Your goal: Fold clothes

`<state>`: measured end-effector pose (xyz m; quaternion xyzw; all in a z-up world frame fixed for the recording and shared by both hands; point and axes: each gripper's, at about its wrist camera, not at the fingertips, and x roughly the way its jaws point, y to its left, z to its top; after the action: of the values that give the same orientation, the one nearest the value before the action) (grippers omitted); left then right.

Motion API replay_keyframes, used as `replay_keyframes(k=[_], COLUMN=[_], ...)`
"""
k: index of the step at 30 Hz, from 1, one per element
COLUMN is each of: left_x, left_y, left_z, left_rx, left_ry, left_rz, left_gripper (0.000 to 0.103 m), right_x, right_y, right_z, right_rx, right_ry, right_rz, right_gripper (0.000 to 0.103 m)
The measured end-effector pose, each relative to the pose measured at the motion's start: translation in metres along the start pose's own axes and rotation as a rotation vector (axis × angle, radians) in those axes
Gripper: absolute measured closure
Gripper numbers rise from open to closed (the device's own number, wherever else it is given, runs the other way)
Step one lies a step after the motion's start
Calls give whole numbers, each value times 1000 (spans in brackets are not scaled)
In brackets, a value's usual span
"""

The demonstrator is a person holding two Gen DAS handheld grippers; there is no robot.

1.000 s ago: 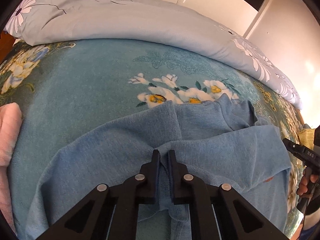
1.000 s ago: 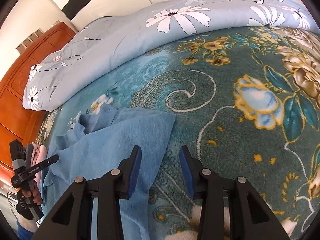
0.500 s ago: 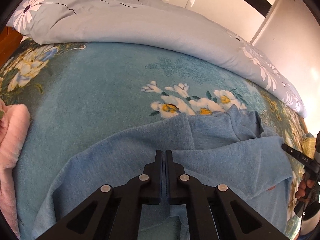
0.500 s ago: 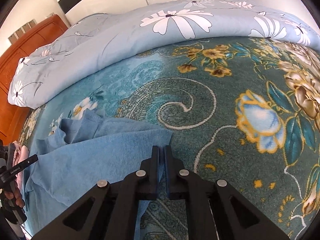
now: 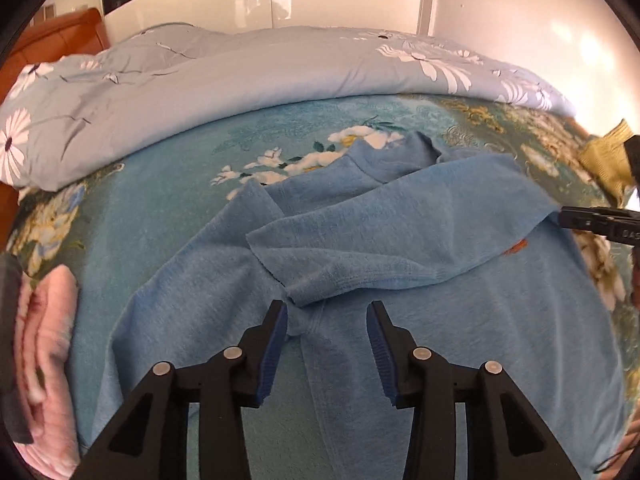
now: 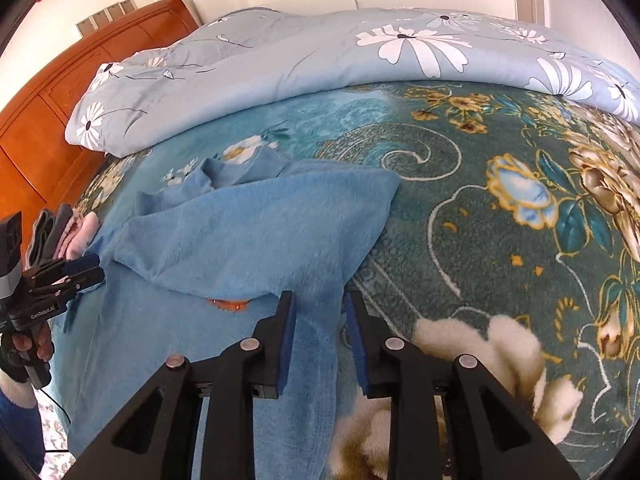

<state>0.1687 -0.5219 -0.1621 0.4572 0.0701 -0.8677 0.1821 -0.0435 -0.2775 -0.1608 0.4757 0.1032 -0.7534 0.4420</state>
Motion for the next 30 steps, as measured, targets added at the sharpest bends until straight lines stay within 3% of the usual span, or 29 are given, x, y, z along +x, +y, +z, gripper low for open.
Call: replay_keyframes(k=[5, 7, 8, 13, 18, 22, 26, 28, 30], left_x=[23, 24, 23, 12, 13, 17, -12, -32, -55], left_y=[-5, -4, -3, 4, 9, 20, 30, 36, 45], left_z=[2, 1, 1, -1, -6, -13, -24, -34, -47], left_rx=[101, 110, 103, 35, 15, -63, -141, -174, -209], left_ry=[25, 3, -6, -60, -48, -30, -57, -73, -97], left_rz=[171, 192, 204, 192, 191, 118, 34, 15, 23], left_gripper=[59, 79, 95, 98, 98, 95, 94, 90, 79], right_x=[12, 14, 14, 9, 9, 8, -6, -16, -24], right_y=[-1, -1, -1, -4, -10, -8, -1, 3, 8], right_z=[-9, -9, -9, -8, -13, -15, -21, -25, -32], right_rx=[7, 3, 1, 4, 10, 1, -8, -10, -11], right_ry=[39, 33, 27, -14, -9, 3, -5, -16, -20], right_rz=[-15, -20, -25, -79, -92, -105, -88, -88, -88], right_gripper=[68, 68, 68, 68, 76, 77, 76, 76, 76])
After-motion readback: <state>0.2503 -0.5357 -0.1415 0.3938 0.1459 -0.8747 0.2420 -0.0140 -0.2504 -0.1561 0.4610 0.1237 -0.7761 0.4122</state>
